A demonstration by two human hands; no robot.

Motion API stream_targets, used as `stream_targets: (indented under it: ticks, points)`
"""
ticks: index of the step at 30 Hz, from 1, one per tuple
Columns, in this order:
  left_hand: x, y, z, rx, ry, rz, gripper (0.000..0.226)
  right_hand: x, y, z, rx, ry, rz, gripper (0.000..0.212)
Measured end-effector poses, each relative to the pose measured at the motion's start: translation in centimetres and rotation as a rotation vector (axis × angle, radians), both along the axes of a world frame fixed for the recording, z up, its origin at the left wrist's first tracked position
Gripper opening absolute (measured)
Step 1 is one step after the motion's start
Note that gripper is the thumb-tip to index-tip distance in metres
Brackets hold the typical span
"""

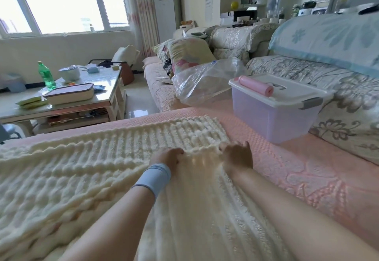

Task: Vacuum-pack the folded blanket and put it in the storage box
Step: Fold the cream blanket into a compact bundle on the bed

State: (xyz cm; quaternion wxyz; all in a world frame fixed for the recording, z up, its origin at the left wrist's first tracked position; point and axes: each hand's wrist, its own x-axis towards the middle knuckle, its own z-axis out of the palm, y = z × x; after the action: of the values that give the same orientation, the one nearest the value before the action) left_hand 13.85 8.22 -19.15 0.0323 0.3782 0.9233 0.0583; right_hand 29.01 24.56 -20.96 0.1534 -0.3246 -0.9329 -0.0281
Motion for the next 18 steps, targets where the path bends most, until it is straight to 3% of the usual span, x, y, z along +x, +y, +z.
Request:
stream_targets:
  ticks: [2,4,6,8,12,18]
  points:
    - [-0.3,1.2,0.0,0.024,-0.018,-0.029,0.047,0.4,1.7,0.3,-0.116,-0.062,-0.06,0.016]
    - [-0.1,2.0,-1.3,-0.14,-0.15,-0.131,0.039,0.8,2.8,0.3,-0.358,-0.192,-0.072,0.024]
    - [-0.3,2.5,-2.4,-0.275,-0.202,-0.154,0.039,0.5,3.6,0.3,-0.475,-0.186,-0.074,0.035]
    - [-1.7,3.5,-2.2,-0.247,-0.157,-0.101,0.043,-0.9,4.6,0.7,-0.518,-0.086,-0.117,0.051]
    - [-5.4,5.9,-0.1,-0.09,-0.107,-0.009,0.056,-5.6,6.5,1.5,-0.624,-0.015,-0.146,0.056]
    - [-11.2,10.8,0.3,-0.167,0.004,-0.065,0.077,-12.5,9.7,0.7,-0.569,-0.179,-0.099,0.064]
